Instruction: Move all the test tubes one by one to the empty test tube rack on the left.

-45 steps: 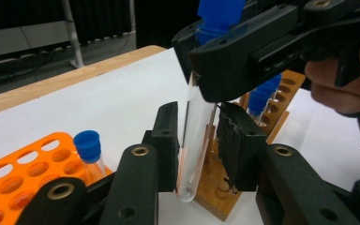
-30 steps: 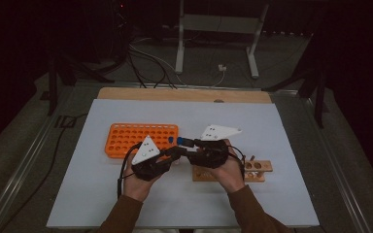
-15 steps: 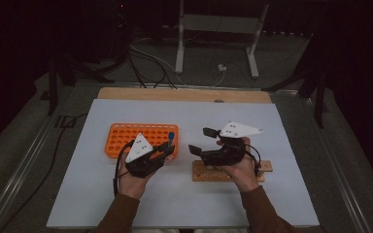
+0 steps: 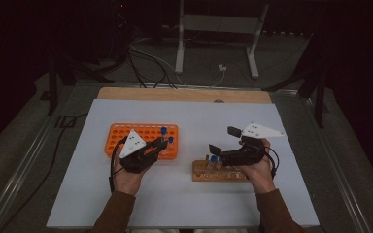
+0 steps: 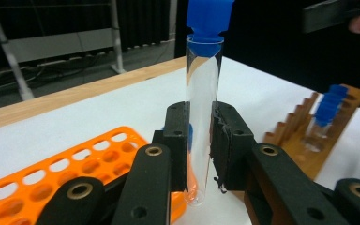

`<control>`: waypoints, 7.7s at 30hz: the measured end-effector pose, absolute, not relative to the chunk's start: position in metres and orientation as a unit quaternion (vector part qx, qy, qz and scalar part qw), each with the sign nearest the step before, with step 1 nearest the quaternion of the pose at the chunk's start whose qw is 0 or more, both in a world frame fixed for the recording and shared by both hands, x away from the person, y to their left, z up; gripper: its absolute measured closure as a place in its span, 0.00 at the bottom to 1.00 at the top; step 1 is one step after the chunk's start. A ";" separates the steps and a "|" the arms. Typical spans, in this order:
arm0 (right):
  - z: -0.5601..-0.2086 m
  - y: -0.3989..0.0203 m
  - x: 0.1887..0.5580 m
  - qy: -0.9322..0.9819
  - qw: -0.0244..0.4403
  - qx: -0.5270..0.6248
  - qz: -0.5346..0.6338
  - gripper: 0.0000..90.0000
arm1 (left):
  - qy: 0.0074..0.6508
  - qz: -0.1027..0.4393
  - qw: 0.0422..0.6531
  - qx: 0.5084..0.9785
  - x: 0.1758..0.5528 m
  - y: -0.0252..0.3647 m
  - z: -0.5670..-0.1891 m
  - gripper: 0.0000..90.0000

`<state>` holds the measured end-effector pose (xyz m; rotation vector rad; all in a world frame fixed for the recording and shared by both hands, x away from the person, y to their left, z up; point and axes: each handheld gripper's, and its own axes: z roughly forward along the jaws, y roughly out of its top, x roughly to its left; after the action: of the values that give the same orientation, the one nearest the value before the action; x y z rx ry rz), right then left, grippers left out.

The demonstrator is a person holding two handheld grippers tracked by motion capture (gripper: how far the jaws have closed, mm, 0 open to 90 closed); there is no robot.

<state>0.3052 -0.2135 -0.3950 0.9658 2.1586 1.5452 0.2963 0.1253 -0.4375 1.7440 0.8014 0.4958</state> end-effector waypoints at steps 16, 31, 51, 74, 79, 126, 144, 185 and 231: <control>-0.403 -0.263 0.295 0.731 0.191 0.375 0.538 0.02 | 0.355 0.220 0.533 0.736 0.318 0.120 -0.459 0.87; -0.405 -0.279 0.291 0.727 0.198 0.386 0.531 0.02 | 0.374 0.224 0.509 0.742 0.328 0.118 -0.486 0.87; -0.410 -0.276 0.291 0.736 0.188 0.380 0.528 0.02 | 0.372 0.224 0.469 0.769 0.326 0.113 -0.503 0.87; -0.413 -0.273 0.289 0.743 0.181 0.364 0.531 0.04 | 0.401 0.218 0.455 0.764 0.326 0.114 -0.503 0.66; -0.415 -0.274 0.288 0.742 0.180 0.364 0.534 0.04 | 0.408 0.206 0.469 0.756 0.322 0.122 -0.497 0.57; -0.459 -0.253 0.280 0.820 0.166 0.301 0.457 0.85 | 0.440 0.229 0.516 0.699 0.283 0.164 -0.451 0.01; -0.446 -0.251 0.277 0.815 0.172 0.300 0.465 0.85 | 0.437 0.223 0.513 0.705 0.285 0.164 -0.448 0.01; -0.390 -0.260 0.289 0.774 0.184 0.328 0.509 0.85 | 0.422 0.230 0.536 0.695 0.285 0.168 -0.446 0.01; -0.380 -0.199 0.314 0.772 0.170 0.315 0.525 0.85 | 0.423 0.244 0.522 0.700 0.284 0.165 -0.441 0.01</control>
<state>0.3141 -0.1989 -0.3795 0.8943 2.1946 1.4911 0.2840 0.1649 -0.4412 1.6765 1.0128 0.5841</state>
